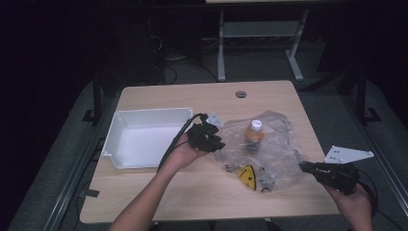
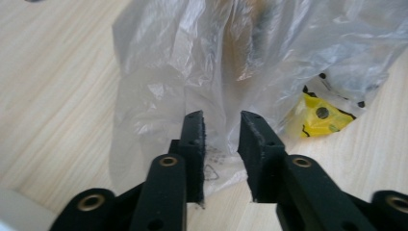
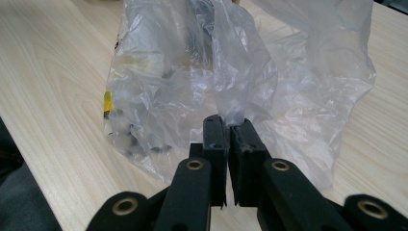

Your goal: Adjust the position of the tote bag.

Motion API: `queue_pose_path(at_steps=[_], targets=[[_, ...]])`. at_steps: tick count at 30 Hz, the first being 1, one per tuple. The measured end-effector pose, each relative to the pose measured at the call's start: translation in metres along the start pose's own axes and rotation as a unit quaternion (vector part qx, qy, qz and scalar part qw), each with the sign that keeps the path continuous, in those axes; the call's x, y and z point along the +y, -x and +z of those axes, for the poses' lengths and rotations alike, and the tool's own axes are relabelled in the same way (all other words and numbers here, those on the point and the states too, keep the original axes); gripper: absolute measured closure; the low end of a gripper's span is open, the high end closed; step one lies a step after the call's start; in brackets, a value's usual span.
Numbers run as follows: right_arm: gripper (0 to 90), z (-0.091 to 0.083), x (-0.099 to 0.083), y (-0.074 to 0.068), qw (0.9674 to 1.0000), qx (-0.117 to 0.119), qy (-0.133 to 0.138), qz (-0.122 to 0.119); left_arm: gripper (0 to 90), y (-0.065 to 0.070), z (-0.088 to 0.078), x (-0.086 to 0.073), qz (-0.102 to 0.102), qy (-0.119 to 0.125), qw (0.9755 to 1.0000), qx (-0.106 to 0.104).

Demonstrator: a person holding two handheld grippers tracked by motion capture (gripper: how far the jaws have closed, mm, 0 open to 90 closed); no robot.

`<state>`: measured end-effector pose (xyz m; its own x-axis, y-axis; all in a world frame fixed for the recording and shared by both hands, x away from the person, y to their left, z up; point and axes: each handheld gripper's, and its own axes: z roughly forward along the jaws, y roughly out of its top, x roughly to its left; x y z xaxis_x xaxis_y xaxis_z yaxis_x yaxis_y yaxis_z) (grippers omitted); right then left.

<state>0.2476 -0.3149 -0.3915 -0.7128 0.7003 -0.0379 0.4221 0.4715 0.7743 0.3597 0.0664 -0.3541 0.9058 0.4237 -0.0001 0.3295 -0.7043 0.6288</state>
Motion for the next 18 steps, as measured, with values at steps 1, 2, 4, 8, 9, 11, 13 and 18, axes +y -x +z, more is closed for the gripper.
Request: queue_pose_path(at_steps=[1,2,4,8,9,11,13,18], targets=[[85.9,0.0,0.0,0.0,1.0,0.0,0.0,0.0,67.8,0.001,-0.003,0.0,0.004,0.001,1.0,0.0],[85.9,0.0,0.0,0.0,1.0,0.0,0.001,0.0,67.1,0.001,-0.006,0.001,0.006,0.002,1.0,0.0],[86.0,0.0,0.001,0.0,1.0,0.0,0.0,0.001,65.1,0.003,-0.012,0.003,0.008,0.007,0.9999,-0.004],[86.2,0.001,0.001,-0.002,1.0,-0.001,-0.007,-0.004,61.2,0.006,-0.018,0.012,0.012,0.018,0.9998,-0.005],[86.4,0.001,0.002,-0.002,1.0,-0.001,-0.006,-0.004,59.8,0.006,-0.019,0.015,0.016,0.018,0.9997,-0.005],[86.4,0.001,0.002,-0.002,1.0,0.0,-0.006,-0.003,57.9,0.007,-0.019,0.023,0.02,0.022,0.9996,-0.004],[86.6,0.002,0.002,-0.002,1.0,0.0,-0.007,-0.004,55.0,0.007,-0.018,0.031,0.022,0.022,0.9995,-0.004],[86.9,0.002,0.001,-0.001,1.0,0.002,-0.006,-0.004,46.6,0.005,-0.009,0.051,0.026,0.022,0.9994,-0.008]])
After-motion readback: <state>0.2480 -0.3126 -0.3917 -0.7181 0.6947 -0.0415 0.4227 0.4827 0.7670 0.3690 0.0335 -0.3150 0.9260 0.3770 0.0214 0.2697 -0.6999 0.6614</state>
